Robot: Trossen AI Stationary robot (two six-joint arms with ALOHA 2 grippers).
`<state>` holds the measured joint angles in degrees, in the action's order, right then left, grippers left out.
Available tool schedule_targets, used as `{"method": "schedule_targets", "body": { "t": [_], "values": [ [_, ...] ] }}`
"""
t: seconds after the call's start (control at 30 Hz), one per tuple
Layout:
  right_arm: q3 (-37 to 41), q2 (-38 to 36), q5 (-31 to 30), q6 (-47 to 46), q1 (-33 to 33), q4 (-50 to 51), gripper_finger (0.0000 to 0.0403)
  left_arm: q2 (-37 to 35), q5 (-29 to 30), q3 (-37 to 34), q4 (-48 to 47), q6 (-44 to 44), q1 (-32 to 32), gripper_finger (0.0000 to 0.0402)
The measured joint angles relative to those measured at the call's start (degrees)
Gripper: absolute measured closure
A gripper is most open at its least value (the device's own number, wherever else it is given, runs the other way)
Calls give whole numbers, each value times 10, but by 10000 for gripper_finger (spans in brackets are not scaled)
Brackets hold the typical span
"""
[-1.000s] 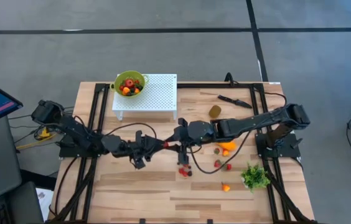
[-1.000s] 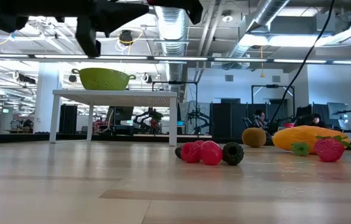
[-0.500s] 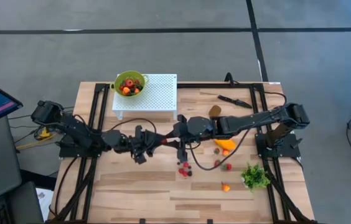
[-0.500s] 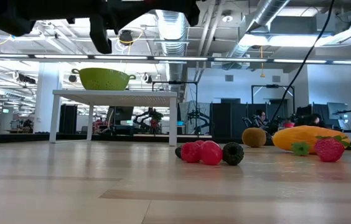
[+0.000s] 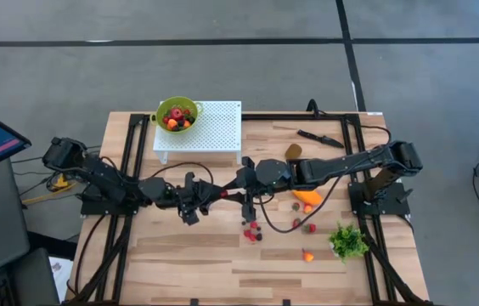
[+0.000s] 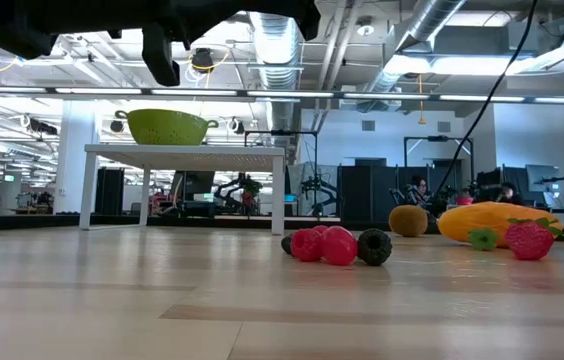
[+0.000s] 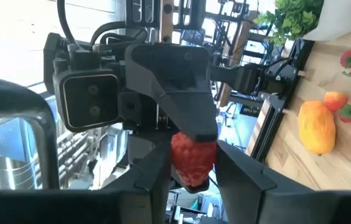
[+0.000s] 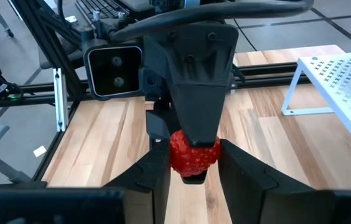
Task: Pick & Place Fruit
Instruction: Put the raspberry into the green strainer bowl on the shelf
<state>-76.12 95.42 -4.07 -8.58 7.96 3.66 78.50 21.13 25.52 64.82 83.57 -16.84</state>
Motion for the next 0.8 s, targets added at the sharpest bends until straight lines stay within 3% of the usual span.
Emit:
{"method": "schedule_targets", "body": {
  "t": [0.43, 0.8],
  "values": [
    [0, 0, 0, -5, -1, 1, 279, 0, -1, 0, 0, -20, 0, 300],
    [0, -34, -5, -34, -8, 85, 173, -2, 67, 0, 14, -99, 2, 300]
  ]
}}
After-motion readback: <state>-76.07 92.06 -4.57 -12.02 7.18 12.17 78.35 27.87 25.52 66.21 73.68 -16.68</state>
